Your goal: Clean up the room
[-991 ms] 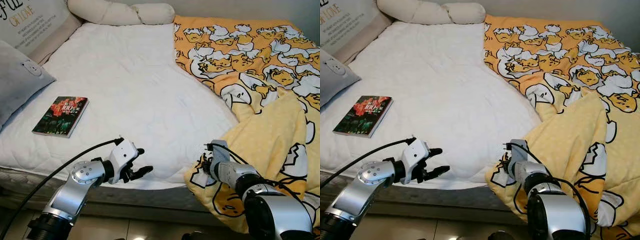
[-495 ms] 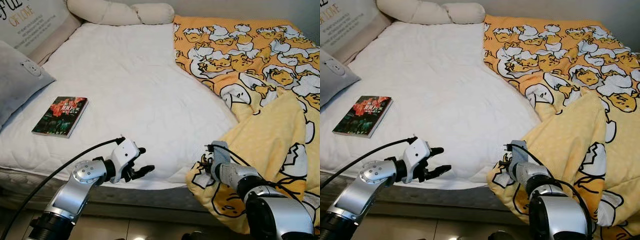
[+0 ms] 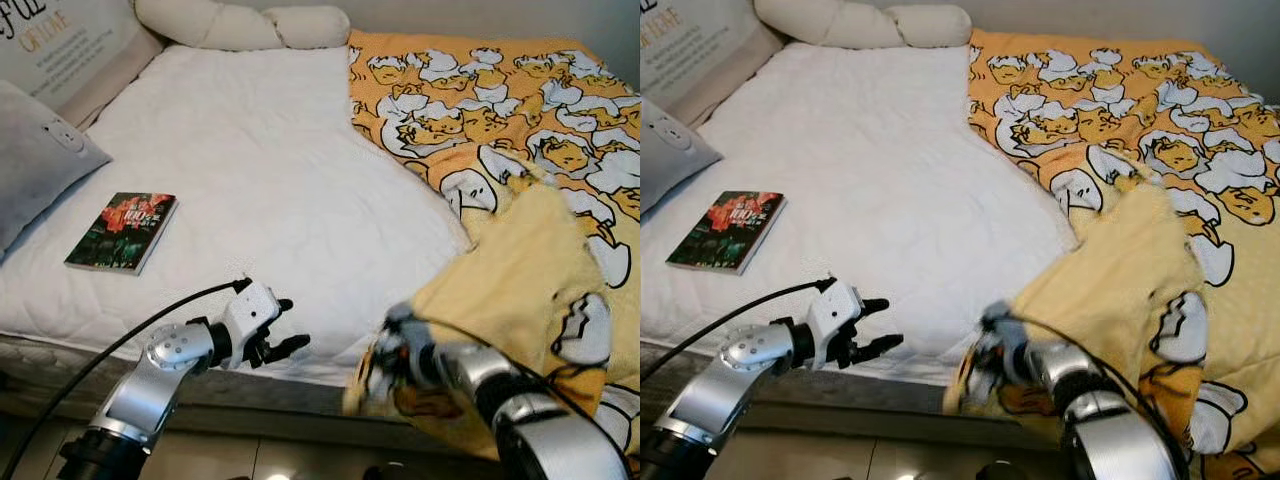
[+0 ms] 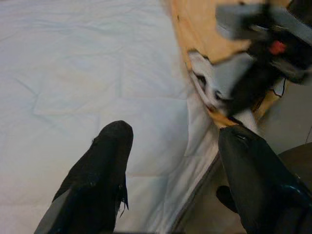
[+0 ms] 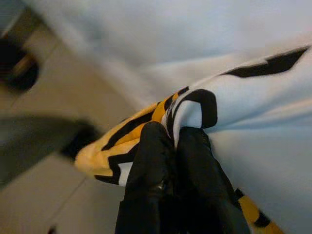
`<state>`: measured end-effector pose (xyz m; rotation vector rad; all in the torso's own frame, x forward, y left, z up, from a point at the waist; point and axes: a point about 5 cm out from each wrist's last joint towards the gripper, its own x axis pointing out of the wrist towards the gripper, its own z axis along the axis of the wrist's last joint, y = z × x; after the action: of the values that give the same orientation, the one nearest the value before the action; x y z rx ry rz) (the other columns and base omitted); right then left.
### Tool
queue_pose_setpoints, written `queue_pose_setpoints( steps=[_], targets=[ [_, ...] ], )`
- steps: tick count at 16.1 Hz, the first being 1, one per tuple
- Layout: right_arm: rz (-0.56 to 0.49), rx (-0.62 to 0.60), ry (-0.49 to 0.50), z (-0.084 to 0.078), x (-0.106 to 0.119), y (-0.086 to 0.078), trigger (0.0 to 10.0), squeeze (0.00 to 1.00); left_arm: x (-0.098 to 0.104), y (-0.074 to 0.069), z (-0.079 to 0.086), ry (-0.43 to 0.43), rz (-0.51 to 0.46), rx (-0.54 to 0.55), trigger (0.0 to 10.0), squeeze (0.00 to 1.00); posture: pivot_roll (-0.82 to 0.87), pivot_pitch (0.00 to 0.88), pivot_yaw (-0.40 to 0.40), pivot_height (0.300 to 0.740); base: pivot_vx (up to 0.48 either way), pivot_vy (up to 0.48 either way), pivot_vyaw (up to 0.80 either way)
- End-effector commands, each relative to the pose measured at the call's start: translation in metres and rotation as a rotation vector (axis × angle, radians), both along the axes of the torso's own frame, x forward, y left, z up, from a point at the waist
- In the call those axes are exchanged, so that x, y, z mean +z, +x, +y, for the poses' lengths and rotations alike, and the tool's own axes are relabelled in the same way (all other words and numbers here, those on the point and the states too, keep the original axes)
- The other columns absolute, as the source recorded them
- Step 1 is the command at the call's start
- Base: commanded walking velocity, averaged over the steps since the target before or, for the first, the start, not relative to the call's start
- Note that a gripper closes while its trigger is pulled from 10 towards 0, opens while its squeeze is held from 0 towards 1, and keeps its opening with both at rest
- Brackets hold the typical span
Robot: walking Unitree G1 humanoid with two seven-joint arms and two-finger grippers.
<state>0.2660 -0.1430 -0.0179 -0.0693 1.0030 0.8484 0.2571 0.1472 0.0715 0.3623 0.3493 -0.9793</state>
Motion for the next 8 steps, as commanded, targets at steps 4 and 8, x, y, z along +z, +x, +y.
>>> queue_pose_setpoints(
  steps=[4, 8],
  targets=[
    [0.084, 0.341, -0.039, -0.017, -0.002, -0.022, 0.0, 0.0, 0.0, -0.003, -0.005, 0.014, 0.002, -0.037, 10.0, 0.0, 0.0, 0.0, 0.03, 0.74, 0.0, 0.0, 0.0],
    [0.042, 0.379, -0.11, -0.018, -0.002, -0.021, 10.0, 1.0, 0.001, 0.001, -0.008, 0.016, -0.001, -0.051, 10.0, 0.0, -0.01, 0.0, 0.044, 0.74, 0.0, 0.0, 0.0]
  ],
)
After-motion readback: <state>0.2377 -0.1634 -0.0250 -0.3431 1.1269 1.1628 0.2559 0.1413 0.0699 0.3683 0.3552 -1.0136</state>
